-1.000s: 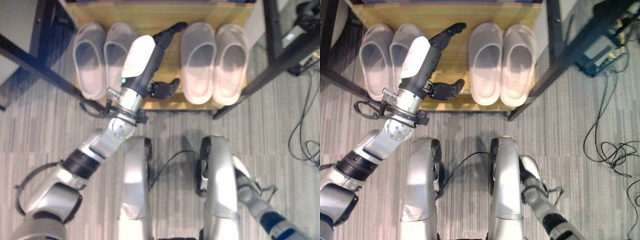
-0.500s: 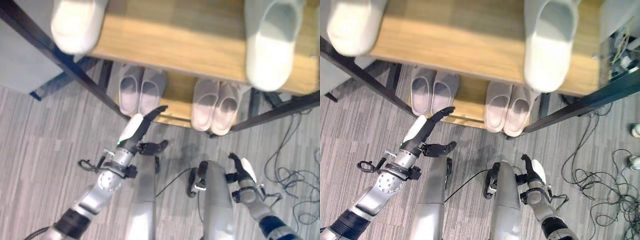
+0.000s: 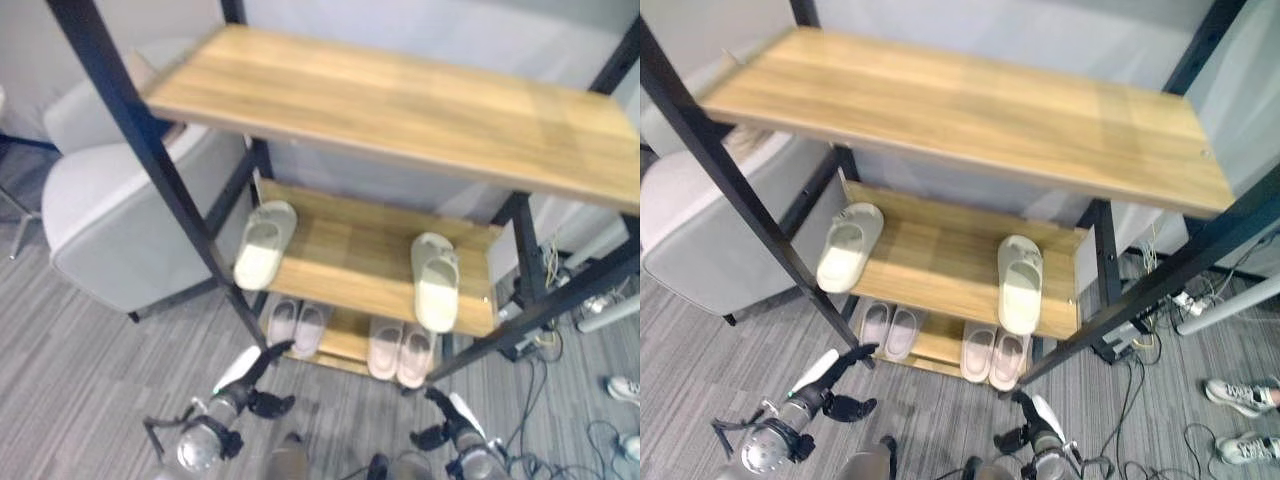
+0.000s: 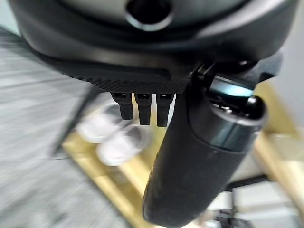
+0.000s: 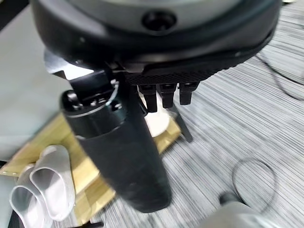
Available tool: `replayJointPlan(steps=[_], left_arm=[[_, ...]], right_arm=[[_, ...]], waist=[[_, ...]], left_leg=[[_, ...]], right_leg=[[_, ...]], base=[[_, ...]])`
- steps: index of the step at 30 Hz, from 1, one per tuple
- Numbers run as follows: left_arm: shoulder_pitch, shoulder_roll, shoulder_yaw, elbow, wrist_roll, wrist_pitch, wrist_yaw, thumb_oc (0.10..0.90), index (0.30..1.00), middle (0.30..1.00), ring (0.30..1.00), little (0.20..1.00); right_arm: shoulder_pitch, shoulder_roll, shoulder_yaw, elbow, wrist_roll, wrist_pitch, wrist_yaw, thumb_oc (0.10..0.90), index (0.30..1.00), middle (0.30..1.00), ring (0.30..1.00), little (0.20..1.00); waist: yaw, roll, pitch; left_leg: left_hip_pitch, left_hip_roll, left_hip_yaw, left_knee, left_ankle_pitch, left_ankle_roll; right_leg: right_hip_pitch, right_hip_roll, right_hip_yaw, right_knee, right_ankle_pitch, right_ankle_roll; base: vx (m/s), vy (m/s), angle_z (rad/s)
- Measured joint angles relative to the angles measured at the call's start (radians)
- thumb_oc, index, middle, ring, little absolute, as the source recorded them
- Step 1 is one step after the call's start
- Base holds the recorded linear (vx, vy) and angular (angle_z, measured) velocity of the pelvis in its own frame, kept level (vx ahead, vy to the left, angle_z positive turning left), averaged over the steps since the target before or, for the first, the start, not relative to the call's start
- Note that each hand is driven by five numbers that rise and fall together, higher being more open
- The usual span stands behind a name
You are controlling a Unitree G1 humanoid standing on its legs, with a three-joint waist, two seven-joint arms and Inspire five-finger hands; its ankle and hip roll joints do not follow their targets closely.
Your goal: Arrange the slippers neatly on the shoe rack.
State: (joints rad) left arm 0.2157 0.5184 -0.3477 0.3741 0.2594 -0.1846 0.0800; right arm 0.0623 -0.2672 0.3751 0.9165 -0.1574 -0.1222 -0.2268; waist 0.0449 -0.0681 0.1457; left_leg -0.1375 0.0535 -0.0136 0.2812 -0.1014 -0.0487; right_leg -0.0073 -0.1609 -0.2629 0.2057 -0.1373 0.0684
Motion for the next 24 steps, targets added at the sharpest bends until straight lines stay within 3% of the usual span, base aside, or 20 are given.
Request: replayJointPlan(steps=[1, 3, 4, 8, 10, 12, 13, 15, 16, 17, 18, 21, 24], left_arm=[[0.016, -0.013, -0.011, 0.011, 0.002, 0.002, 0.008, 0.8, 0.9, 0.9, 0.9, 0.9], [0.018, -0.042, -0.028, 0.065, 0.026, -0.002, 0.015, 0.8, 0.9, 0.9, 0.9, 0.9], [0.01, -0.048, -0.051, 0.087, 0.033, 0.004, 0.016, 0.8, 0.9, 0.9, 0.9, 0.9], [-0.004, -0.071, -0.073, 0.108, 0.066, 0.009, 0.021, 0.8, 0.9, 0.9, 0.9, 0.9], [-0.04, -0.07, -0.09, 0.126, 0.083, 0.007, 0.025, 0.8, 0.9, 0.9, 0.9, 0.9], [-0.068, -0.062, -0.078, 0.136, 0.111, 0.009, 0.049, 0.8, 0.9, 0.9, 0.9, 0.9], [-0.076, -0.061, -0.076, 0.144, 0.113, 0.01, 0.067, 0.8, 0.9, 0.9, 0.9, 0.9], [-0.088, -0.064, -0.078, 0.16, 0.139, 0.012, 0.087, 0.8, 0.9, 0.9, 0.9, 0.9], [-0.094, -0.065, -0.079, 0.174, 0.144, 0.01, 0.091, 0.8, 0.9, 0.9, 0.9, 0.9], [-0.108, -0.08, -0.078, 0.216, 0.148, 0.012, 0.095, 0.8, 0.9, 0.9, 0.9, 0.9], [-0.115, -0.092, -0.071, 0.246, 0.148, 0.017, 0.112, 0.8, 0.9, 0.9, 0.9, 0.9], [-0.091, -0.11, -0.046, 0.301, 0.149, 0.031, 0.116, 0.8, 0.9, 0.9, 0.9, 0.9], [-0.072, -0.162, -0.019, 0.417, 0.137, 0.046, 0.149, 0.8, 0.9, 0.9, 0.9, 0.9]], right_arm=[[0.0, 0.008, 0.005, 0.0, -0.001, -0.004, 0.0, 0.8, 0.9, 0.9, 0.9, 0.9], [-0.003, 0.015, 0.005, -0.002, -0.001, -0.003, 0.006, 0.8, 0.9, 0.9, 0.9, 0.9], [-0.005, 0.022, 0.001, 0.002, -0.007, -0.003, 0.004, 0.8, 0.9, 0.9, 0.9, 0.9], [0.015, 0.047, -0.022, 0.0, -0.009, -0.002, 0.004, 0.8, 0.9, 0.9, 0.9, 0.9], [0.013, 0.038, -0.04, -0.017, -0.006, 0.011, 0.003, 0.8, 0.9, 0.9, 0.9, 0.9], [0.015, 0.031, -0.044, -0.056, -0.004, 0.016, -0.002, 0.8, 0.9, 0.9, 0.9, 0.9], [0.013, 0.03, -0.044, -0.065, -0.003, 0.017, -0.003, 0.8, 0.9, 0.9, 0.9, 0.9], [0.006, 0.019, -0.034, -0.095, 0.002, 0.018, -0.007, 0.8, 0.9, 0.9, 0.9, 0.9], [0.006, 0.019, -0.031, -0.105, 0.002, 0.018, -0.007, 0.8, 0.9, 0.9, 0.9, 0.9], [0.009, 0.018, -0.028, -0.116, 0.002, 0.019, -0.006, 0.8, 0.9, 0.9, 0.9, 0.9], [0.011, 0.018, -0.02, -0.134, 0.002, 0.02, -0.006, 0.8, 0.9, 0.9, 0.9, 0.9], [0.013, 0.011, -0.014, -0.198, 0.001, 0.008, -0.014, 0.8, 0.9, 0.9, 0.9, 0.9], [0.002, -0.003, -0.01, -0.234, 0.001, 0.002, -0.024, 0.8, 0.9, 0.9, 0.9, 0.9]], waist=[[0.014, -0.002, 0.0], [0.024, 0.007, -0.003], [0.01, 0.008, -0.005], [-0.02, 0.003, -0.025], [-0.03, 0.018, -0.036], [-0.045, 0.028, -0.041], [-0.046, 0.032, -0.041], [-0.073, 0.062, -0.041], [-0.076, 0.072, -0.041], [-0.073, 0.087, -0.042], [-0.07, 0.093, -0.045], [-0.068, 0.076, -0.061], [-0.068, 0.083, -0.075]], left_leg=[[0.001, -0.001, 0.009, 0.007, -0.009, 0.001], [0.01, -0.001, -0.038, -0.003, -0.011, 0.002], [0.025, -0.015, -0.043, -0.006, -0.03, 0.002], [0.035, -0.072, -0.002, -0.042, -0.006, 0.056], [0.019, -0.102, 0.032, -0.047, 0.003, 0.092], [0.035, -0.132, 0.063, -0.099, 0.025, 0.122], [0.037, -0.145, 0.066, -0.11, 0.035, 0.137], [0.061, -0.153, 0.063, -0.184, 0.088, 0.165], [0.074, -0.151, 0.064, -0.221, 0.109, 0.165], [0.093, -0.144, 0.058, -0.264, 0.136, 0.166], [0.102, -0.137, 0.055, -0.292, 0.153, 0.163], [0.108, -0.146, 0.052, -0.338, 0.176, 0.145], [0.118, -0.14, 0.034, -0.367, 0.191, 0.128]], right_leg=[[-0.006, -0.004, 0.03, -0.016, 0.022, -0.007], [0.002, -0.004, 0.064, -0.014, 0.031, 0.007], [0.004, -0.015, 0.071, -0.031, 0.037, 0.01], [0.014, -0.059, 0.097, -0.105, 0.097, -0.012], [0.0, -0.089, 0.121, -0.132, 0.15, -0.019], [-0.012, -0.121, 0.143, -0.152, 0.208, -0.005], [-0.023, -0.126, 0.153, -0.139, 0.231, 0.022], [-0.093, -0.12, 0.229, -0.059, 0.252, 0.02], [-0.104, -0.109, 0.257, -0.037, 0.232, 0.044], [-0.11, -0.067, 0.282, -0.015, 0.184, 0.065], [-0.107, -0.03, 0.28, 0.0, 0.148, 0.064], [-0.041, 0.022, 0.247, -0.113, 0.121, 0.037], [0.02, 0.032, 0.245, -0.251, 0.185, 0.044]], base=[[0.01, 0.358, -0.57], [-0.02, 0.375, -0.47], [-0.09, 0.367, -0.24], [-0.1, 0.309, -0.18], [-0.11, 0.321, -0.34], [-0.15, 0.287, -0.36], [-0.17, 0.243, -0.21], [-0.08, 0.116, 0.01], [-0.04, 0.048, 0.01], [-0.01, 0.011, 0.05], [0.03, -0.019, 0.07], [0.05, -0.07, 0.18], [0.03, -0.082, 0.05]])
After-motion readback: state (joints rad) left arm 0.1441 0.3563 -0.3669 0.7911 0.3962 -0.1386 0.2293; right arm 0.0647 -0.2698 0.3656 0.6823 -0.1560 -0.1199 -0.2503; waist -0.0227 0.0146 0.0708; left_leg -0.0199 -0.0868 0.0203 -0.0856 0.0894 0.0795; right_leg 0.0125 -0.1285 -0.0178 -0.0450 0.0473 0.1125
